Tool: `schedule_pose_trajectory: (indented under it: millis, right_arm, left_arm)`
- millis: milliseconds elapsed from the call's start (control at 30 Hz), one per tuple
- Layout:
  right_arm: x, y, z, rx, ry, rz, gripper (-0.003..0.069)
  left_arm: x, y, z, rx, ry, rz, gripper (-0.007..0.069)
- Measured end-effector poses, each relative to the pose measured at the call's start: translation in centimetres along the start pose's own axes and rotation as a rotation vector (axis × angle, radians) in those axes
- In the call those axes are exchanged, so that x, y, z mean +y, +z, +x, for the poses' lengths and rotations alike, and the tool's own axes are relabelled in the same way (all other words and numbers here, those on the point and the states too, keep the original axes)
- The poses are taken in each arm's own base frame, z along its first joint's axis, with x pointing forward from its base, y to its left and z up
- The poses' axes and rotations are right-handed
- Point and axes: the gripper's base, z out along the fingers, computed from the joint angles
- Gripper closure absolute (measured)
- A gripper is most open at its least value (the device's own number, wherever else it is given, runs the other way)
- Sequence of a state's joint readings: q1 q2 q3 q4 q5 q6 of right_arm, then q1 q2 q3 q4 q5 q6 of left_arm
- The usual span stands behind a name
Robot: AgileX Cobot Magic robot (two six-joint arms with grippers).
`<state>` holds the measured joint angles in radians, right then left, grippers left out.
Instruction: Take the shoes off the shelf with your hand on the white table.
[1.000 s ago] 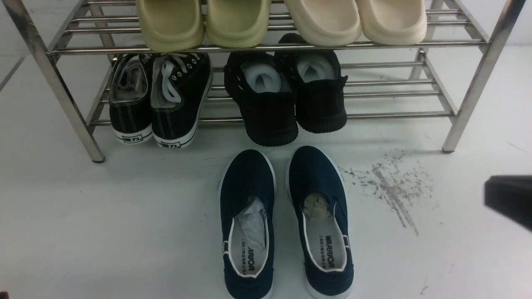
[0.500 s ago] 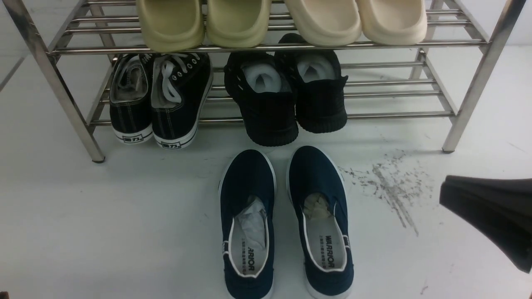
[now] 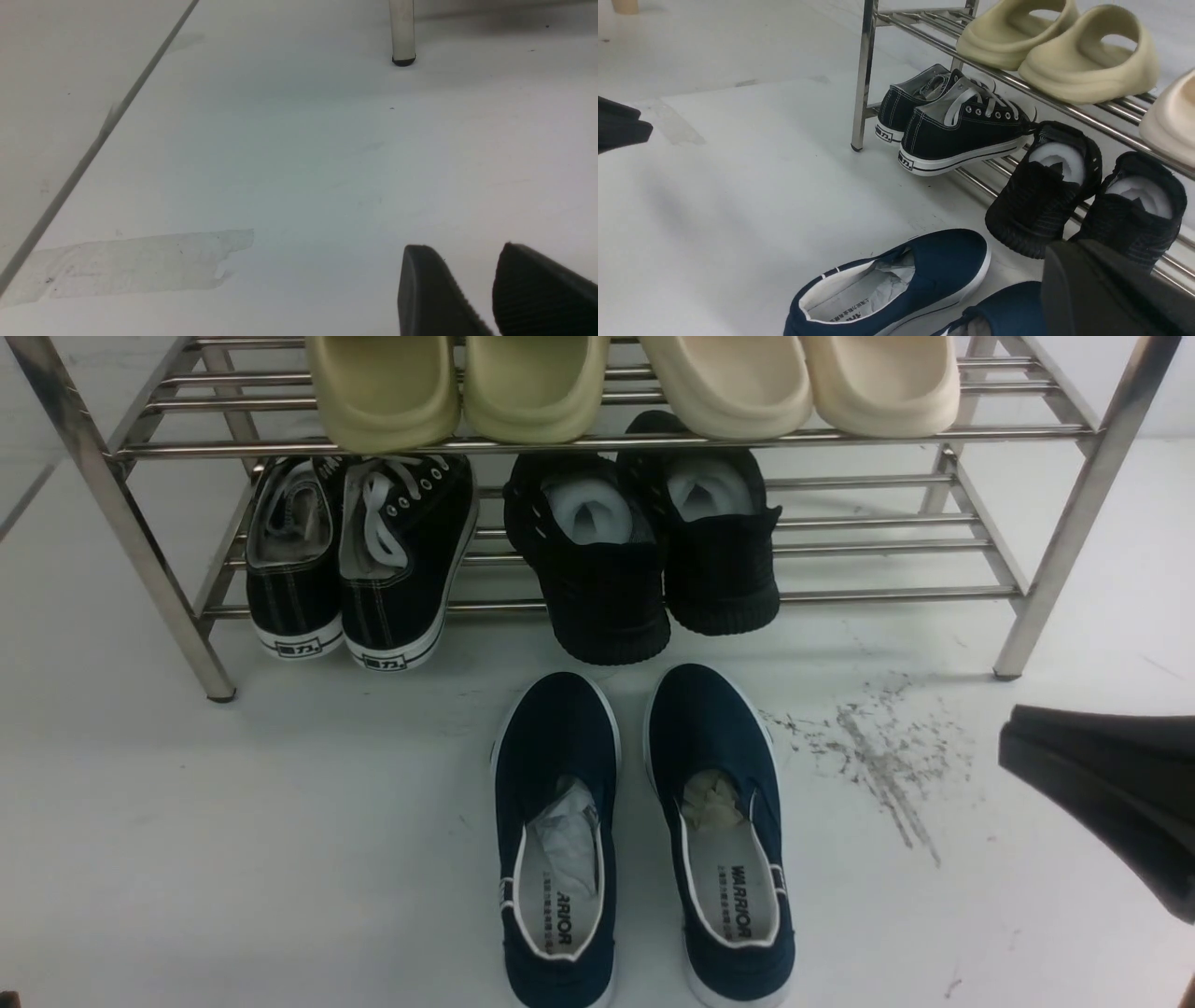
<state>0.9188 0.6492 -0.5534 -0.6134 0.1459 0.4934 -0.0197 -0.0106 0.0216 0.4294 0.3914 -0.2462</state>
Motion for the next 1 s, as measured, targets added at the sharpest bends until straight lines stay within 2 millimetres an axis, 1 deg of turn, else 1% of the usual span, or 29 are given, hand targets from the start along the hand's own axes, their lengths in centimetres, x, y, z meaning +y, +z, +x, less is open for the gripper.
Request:
schedule_pose_trajectory:
  millis: [100, 200, 300, 367, 400, 467, 500, 533, 567, 600, 667, 700, 733, 767, 800, 900, 1000]
  right_arm:
    - [0.1, 0.0, 0.2, 0.006, 0.032, -0.005, 0.0654]
    - [-0.3, -0.6, 1.2, 0.081, 0.106, 0.024, 0.0652]
    - [-1.0, -1.5, 2.3, 0.175, 0.132, 0.089, 0.0650]
    - [-1.8, -2.6, 4.0, 0.236, 0.130, 0.160, 0.0648]
    - [-1.9, -2.7, 4.0, 0.233, 0.121, 0.169, 0.0648]
    - [-2.4, -3.9, 6.5, 0.264, 0.126, 0.263, 0.0645]
    - [-2.4, -4.4, 7.3, 0.254, 0.141, 0.295, 0.0645]
    - [-2.6, -5.0, 8.8, 0.248, 0.167, 0.357, 0.0644]
    - [-2.5, -5.0, 9.0, 0.248, 0.170, 0.354, 0.0644]
    - [-2.5, -5.4, 9.5, 0.227, 0.180, 0.394, 0.0643]
    - [-2.5, -6.5, 12.1, 0.187, 0.247, 0.519, 0.0641]
    - [-2.5, -6.8, 12.8, 0.178, 0.259, 0.562, 0.0639]
    - [-2.4, -6.8, 12.9, 0.174, 0.259, 0.562, 0.0639]
    - [-2.4, -7.0, 13.4, 0.166, 0.267, 0.601, 0.0638]
    - [-2.3, -7.4, 14.4, 0.153, 0.275, 0.651, 0.0637]
    - [-2.2, -7.8, 16.0, 0.137, 0.282, 0.737, 0.0634]
    - [-2.1, -8.0, 16.9, 0.134, 0.285, 0.769, 0.0631]
  left_arm:
    - [0.0, 0.0, 0.0, 0.000, 0.000, 0.000, 0.0384]
    - [0.0, 0.0, 0.0, 0.001, 0.002, -0.001, 0.0384]
    - [0.0, 0.0, 0.0, 0.001, 0.003, -0.001, 0.0384]
    - [0.0, 0.0, 0.0, 0.000, 0.007, -0.002, 0.0384]
    - [0.0, 0.0, 0.0, 0.000, 0.007, -0.002, 0.0384]
    - [0.0, 0.0, 0.0, 0.000, 0.007, -0.002, 0.0384]
    - [0.0, 0.0, 0.0, 0.000, 0.007, -0.002, 0.0384]
    - [0.0, 0.0, 0.0, 0.000, 0.008, -0.003, 0.0384]
    - [0.0, 0.0, 0.0, 0.000, 0.008, -0.003, 0.0384]
    - [0.0, 0.0, 0.0, 0.000, 0.008, -0.003, 0.0384]
    - [0.0, 0.0, 0.0, 0.000, 0.008, -0.003, 0.0384]
    - [0.0, 0.0, 0.0, 0.000, 0.008, -0.003, 0.0384]
    - [0.0, 0.0, 0.0, 0.000, 0.008, -0.003, 0.0384]
    - [0.0, 0.0, 0.0, 0.000, 0.009, -0.003, 0.0384]
    - [0.0, 0.0, 0.0, 0.000, 0.009, -0.004, 0.0384]
    - [0.0, 0.0, 0.0, 0.000, 0.009, -0.004, 0.0384]
    - [0.0, 0.0, 0.0, 0.000, 0.009, -0.004, 0.0384]
